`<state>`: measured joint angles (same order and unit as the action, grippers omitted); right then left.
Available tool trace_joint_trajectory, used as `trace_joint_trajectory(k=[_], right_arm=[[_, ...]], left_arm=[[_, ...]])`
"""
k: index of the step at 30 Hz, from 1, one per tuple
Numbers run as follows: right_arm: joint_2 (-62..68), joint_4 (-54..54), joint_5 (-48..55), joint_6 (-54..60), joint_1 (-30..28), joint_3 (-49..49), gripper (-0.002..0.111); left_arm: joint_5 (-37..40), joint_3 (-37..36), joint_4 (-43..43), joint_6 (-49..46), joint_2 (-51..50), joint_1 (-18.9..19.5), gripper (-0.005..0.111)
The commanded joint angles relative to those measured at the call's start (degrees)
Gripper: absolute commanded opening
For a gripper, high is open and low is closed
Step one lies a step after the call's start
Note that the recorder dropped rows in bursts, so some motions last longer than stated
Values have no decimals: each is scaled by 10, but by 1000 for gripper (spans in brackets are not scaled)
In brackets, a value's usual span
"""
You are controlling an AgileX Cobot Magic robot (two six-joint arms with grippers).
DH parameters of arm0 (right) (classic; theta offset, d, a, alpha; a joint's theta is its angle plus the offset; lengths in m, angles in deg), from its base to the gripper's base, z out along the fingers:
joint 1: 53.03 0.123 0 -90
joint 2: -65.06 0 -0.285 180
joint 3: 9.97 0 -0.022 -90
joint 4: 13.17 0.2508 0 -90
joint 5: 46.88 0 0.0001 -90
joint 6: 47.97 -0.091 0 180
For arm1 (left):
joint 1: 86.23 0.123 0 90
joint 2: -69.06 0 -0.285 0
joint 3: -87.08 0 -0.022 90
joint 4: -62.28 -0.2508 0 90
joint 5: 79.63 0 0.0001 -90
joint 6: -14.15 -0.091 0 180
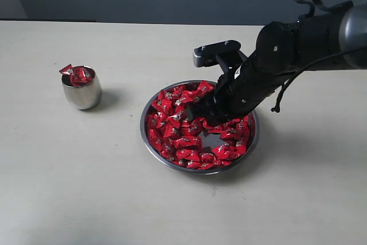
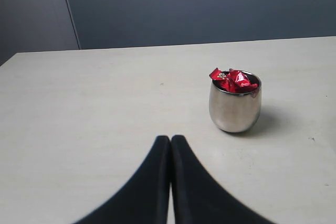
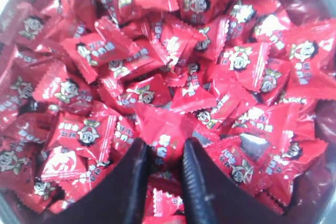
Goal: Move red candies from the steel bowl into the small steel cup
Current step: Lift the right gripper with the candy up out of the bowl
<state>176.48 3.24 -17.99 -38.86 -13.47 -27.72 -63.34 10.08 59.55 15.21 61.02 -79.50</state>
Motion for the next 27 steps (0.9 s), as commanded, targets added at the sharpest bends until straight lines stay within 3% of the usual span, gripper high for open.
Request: trace_joint_trajectory(k=[1, 27], right_arm=[[-15, -9, -4, -1, -1, -2, 1], [-18, -9, -110, -15, -1, -2, -1]], left_arm=[[0, -2, 1, 1, 3, 0, 0], [0, -2, 1, 1, 3, 0, 0]])
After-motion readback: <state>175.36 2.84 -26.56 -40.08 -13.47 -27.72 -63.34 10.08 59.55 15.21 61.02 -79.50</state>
